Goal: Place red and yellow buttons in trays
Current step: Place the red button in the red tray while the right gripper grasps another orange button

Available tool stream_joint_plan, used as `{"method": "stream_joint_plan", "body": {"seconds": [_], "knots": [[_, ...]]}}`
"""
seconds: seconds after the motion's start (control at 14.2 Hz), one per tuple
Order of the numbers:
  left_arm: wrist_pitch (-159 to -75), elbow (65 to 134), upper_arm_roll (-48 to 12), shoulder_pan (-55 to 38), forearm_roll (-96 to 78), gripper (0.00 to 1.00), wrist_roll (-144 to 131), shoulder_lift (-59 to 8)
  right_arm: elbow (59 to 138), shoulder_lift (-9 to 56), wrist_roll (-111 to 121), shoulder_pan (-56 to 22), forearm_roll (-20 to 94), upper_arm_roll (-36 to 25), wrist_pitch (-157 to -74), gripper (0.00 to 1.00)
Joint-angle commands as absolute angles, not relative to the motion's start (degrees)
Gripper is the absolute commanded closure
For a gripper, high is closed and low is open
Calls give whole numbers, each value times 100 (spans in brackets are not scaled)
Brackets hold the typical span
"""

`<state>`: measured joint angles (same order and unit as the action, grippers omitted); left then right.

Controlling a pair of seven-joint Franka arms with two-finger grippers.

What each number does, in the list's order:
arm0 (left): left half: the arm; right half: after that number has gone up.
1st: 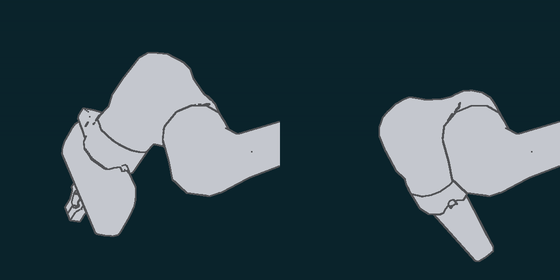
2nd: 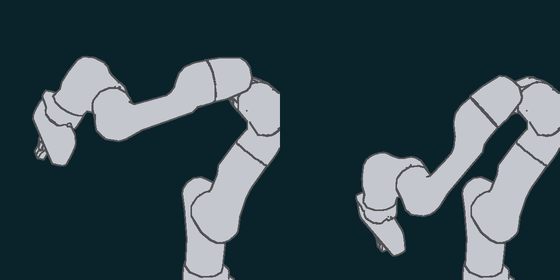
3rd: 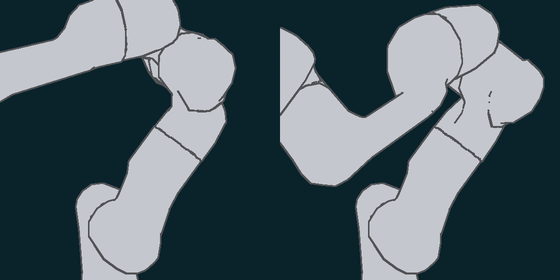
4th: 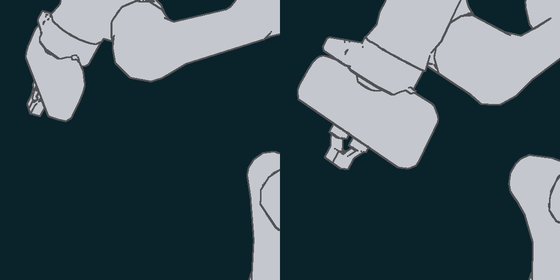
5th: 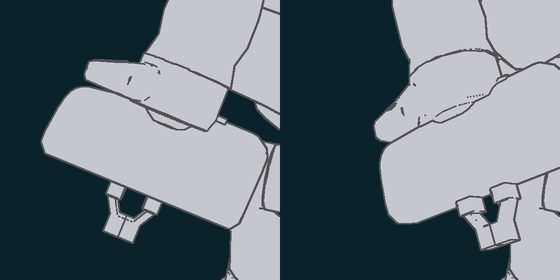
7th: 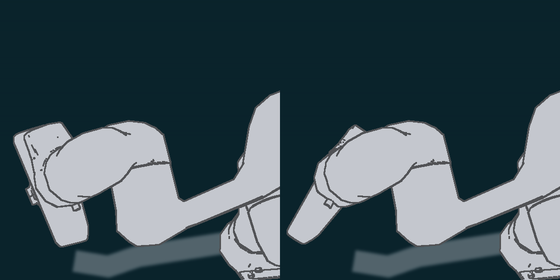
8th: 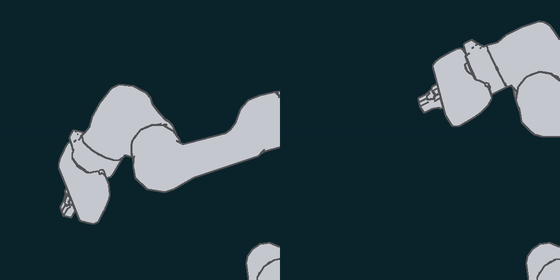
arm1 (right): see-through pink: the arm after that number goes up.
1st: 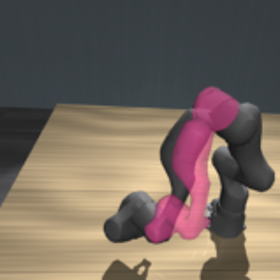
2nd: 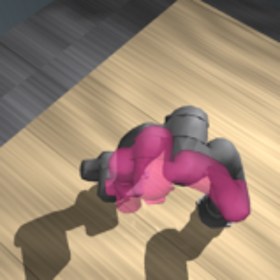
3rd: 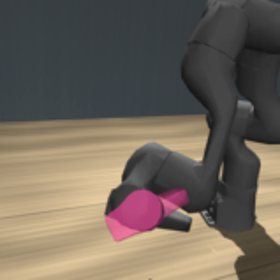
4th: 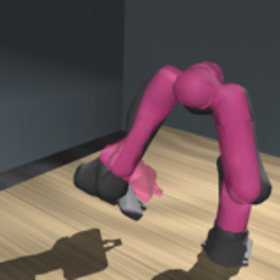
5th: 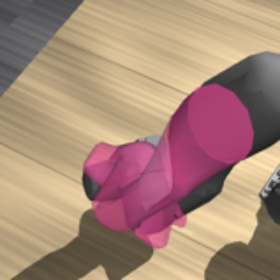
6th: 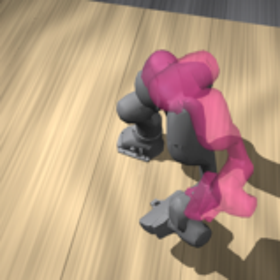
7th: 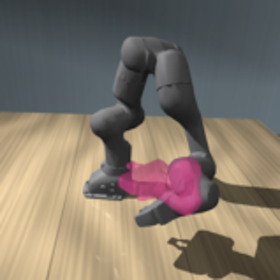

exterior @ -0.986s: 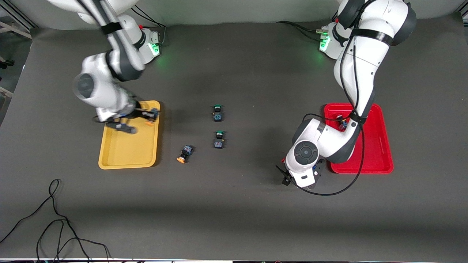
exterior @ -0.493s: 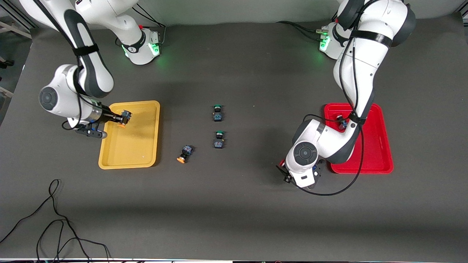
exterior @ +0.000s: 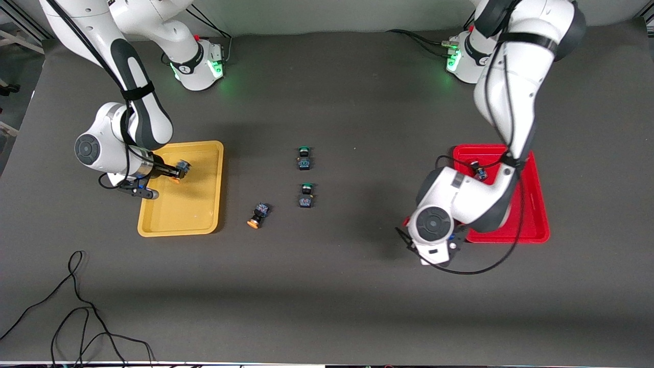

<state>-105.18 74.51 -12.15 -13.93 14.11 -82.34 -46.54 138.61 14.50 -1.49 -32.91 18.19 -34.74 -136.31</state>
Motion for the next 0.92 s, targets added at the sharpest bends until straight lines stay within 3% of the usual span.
{"method": "stream_joint_plan", "body": {"seconds": [0.0,0.28,0.49,0.63,0.85], "knots": [[-9425,7636,-1222,-986,1249,100,-7333,-3730,13755,1415,-17,-3366,2048,-3524,-13658,0],[-9193,9241,-1222,6,1029,100,-5797,-1780,13178,1187,-262,-3384,2048,-3498,-13116,0],[-9955,11007,-1195,693,1002,100,-4757,-487,12071,1511,-1025,-3724,2039,-3454,-12411,0],[-10893,12062,-1178,983,1011,100,-4422,-116,11517,1809,-1946,-4129,2039,-3445,-12340,0],[-12703,13216,-1169,1230,1063,100,-4368,-219,10655,2537,-3300,-4587,2065,-3358,-12340,0]]}}
